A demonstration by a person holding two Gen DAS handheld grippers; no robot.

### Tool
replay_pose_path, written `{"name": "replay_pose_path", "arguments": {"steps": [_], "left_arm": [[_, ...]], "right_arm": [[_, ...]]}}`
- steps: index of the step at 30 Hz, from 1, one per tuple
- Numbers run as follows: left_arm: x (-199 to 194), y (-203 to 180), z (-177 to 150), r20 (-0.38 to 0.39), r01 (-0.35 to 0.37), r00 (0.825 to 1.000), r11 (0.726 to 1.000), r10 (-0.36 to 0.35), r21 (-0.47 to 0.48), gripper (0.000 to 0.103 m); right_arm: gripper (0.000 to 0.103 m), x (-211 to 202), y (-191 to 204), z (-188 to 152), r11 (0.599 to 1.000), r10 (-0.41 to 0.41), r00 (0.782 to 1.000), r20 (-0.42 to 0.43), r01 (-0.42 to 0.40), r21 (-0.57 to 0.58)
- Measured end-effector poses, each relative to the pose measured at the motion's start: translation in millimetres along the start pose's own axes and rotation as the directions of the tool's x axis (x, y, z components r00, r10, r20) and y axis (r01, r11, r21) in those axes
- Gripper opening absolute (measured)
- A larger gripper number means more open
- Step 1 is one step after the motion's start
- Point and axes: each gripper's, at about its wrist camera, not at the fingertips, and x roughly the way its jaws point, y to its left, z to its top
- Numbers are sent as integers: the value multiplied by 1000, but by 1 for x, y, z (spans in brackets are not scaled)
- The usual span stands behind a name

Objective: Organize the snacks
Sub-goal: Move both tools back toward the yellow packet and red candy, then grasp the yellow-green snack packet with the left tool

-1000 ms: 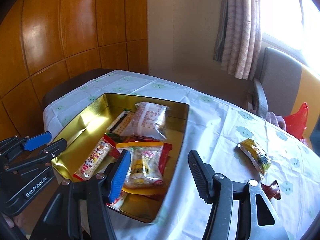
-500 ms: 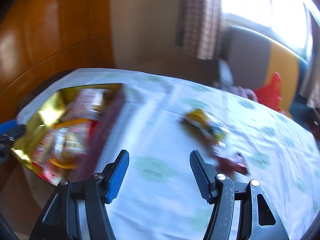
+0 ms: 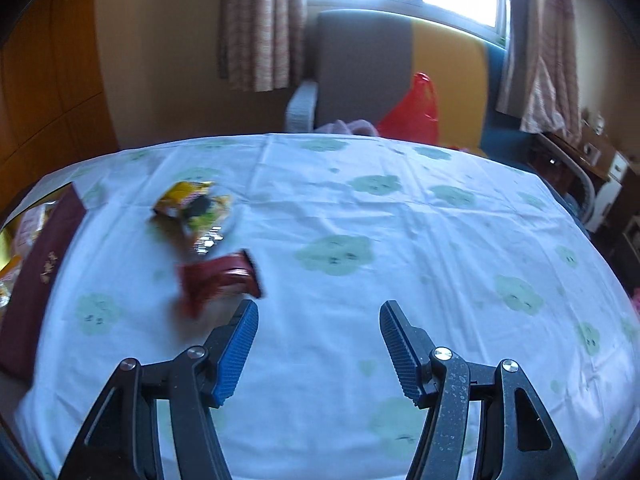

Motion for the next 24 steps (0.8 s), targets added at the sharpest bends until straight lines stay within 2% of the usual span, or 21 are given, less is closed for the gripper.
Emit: {"name": "replay_pose_path", "arguments": {"steps": [11, 16, 24], "left_arm": [[8, -33, 10, -7, 43, 999, 997, -43, 63, 37], [13, -49, 14, -16, 62, 998, 994, -61, 88, 37], [20, -71, 17, -38, 97, 995, 988, -93, 123, 37]], "right_arm": [[64, 23, -48, -14, 992, -93, 995, -46, 96, 81], [64, 31, -56, -18, 989, -77, 994, -73, 86, 118], [69, 33, -57, -19, 990, -58, 996, -65, 66, 125]]}}
